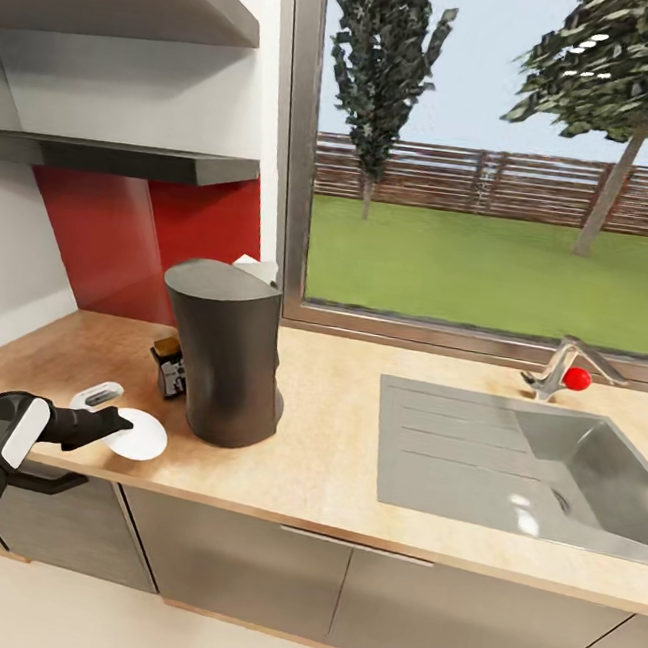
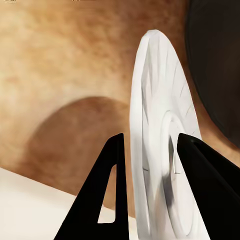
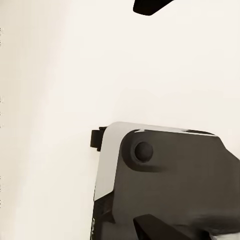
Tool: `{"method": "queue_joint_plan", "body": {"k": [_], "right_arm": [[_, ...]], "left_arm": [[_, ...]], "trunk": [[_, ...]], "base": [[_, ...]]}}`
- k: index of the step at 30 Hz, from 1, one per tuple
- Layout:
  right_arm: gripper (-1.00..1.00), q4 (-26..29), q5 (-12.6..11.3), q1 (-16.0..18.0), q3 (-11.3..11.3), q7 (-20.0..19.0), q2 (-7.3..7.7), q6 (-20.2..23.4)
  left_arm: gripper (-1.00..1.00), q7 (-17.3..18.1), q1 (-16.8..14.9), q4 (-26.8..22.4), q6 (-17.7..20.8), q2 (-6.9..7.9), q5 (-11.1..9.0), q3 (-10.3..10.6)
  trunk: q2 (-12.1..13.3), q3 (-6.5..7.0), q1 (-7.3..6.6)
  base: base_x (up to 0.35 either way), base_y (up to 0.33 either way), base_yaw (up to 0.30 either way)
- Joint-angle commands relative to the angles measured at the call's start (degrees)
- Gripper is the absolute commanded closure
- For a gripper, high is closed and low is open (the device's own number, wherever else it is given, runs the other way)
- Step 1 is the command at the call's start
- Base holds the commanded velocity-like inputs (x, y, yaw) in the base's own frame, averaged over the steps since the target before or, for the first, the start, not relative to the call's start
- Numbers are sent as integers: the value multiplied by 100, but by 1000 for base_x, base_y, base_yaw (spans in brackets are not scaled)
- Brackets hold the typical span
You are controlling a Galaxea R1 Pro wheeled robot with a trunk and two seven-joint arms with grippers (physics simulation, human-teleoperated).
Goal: Set up a coffee station on the kitchen countertop: keep the coffee maker on the countertop, move the bottle of coffee from the kitchen shelf to the counter next to the coffee maker, place a paper coffee filter on top of the coffee maker, put the saucer next to the coffee maker with the coffee cup on the saucer, and place the electric kettle next to the coffee maker.
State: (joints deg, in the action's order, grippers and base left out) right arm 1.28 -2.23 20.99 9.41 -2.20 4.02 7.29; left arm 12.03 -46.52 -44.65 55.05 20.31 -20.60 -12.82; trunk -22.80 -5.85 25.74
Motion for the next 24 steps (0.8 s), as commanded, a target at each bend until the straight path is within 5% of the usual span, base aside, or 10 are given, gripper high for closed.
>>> {"method": "queue_joint_plan", "body": {"k": [1, 24], "right_arm": [[-100, 13, -23, 2, 44, -17, 3, 35], [-100, 13, -23, 2, 43, -17, 3, 35]], "left_arm": [[100, 58, -6, -1, 24, -5, 56, -10], [100, 63, 143, -8, 24, -1, 48, -28]], "trunk": [[-12, -12, 4], [-12, -12, 4]], "base": [[120, 1, 0], [95, 0, 0]]}}
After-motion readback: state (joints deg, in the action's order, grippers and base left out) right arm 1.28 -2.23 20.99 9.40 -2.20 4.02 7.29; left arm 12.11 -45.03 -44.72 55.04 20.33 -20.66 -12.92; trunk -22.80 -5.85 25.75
